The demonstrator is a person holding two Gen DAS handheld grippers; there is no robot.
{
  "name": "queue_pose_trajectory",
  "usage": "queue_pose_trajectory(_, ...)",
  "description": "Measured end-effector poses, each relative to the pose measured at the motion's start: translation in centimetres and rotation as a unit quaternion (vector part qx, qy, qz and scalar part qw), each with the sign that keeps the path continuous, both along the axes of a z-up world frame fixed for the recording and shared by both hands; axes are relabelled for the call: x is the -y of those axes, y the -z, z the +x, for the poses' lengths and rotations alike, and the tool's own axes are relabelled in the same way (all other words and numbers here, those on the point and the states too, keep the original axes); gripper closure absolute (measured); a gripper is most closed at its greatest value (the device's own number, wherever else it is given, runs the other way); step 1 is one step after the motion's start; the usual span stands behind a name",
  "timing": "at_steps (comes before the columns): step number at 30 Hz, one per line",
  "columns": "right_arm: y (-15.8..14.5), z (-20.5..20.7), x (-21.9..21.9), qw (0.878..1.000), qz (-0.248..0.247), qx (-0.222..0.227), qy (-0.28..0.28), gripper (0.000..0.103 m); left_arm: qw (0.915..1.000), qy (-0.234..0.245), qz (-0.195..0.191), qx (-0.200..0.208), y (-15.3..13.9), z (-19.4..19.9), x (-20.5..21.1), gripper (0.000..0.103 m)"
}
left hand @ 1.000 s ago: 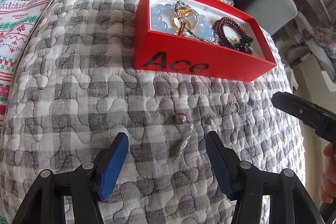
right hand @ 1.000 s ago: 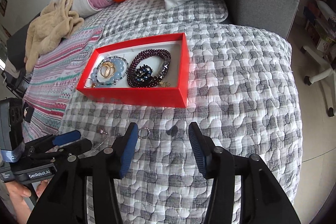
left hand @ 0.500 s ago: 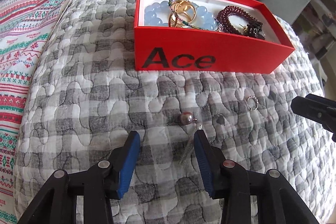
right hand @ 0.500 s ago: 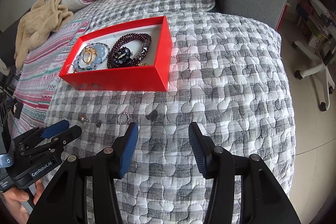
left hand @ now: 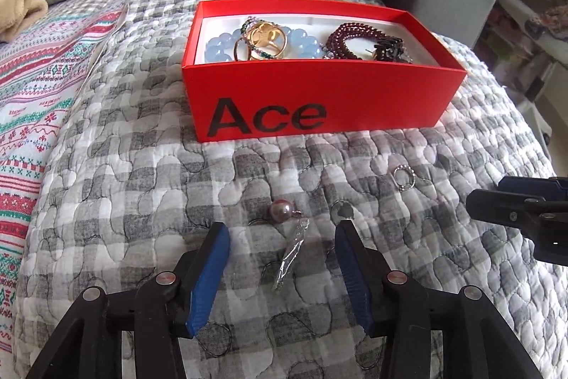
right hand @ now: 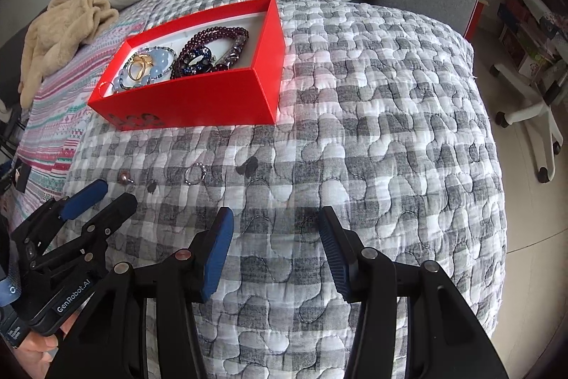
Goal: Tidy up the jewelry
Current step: 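Grasp the pearl drop earring with the left tool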
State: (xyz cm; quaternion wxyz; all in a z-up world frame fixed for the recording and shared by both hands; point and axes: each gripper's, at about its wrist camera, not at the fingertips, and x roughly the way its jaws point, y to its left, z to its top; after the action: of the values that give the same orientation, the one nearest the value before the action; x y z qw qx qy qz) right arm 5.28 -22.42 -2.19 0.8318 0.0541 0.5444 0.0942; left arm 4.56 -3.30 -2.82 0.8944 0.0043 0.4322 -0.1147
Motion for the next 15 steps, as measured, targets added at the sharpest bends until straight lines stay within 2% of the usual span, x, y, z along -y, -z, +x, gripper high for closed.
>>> queue_pose_trajectory(5,0.2,-0.6,-0.6,0.999,-0.026,0.027,-0.021,0.050,0.9998,0.015,-0.011,0.013,0.3,0.0,0.1,0.051)
queue_pose_trajectory(8,0.3,-1.0,-1.0,0.998,-0.043,0.042,-0.036,0.050,0.9993,0.013,-0.033,0.012,0.3,0.4,-0.3,0.051)
queue_pose_trajectory(10,0.2,-1.1,-1.1,0.997,-0.049,0.047,-0.044,0.050,0.9993,0.008,-0.035,0.010,0.5,0.7,-0.4,0.060)
queue_pose_trajectory(15,0.2,-1.1,-0.9,0.997,-0.042,0.048,-0.045,0.050,0.9992,0.008,-0.039,0.005,0.5,1.4,-0.3,0.075)
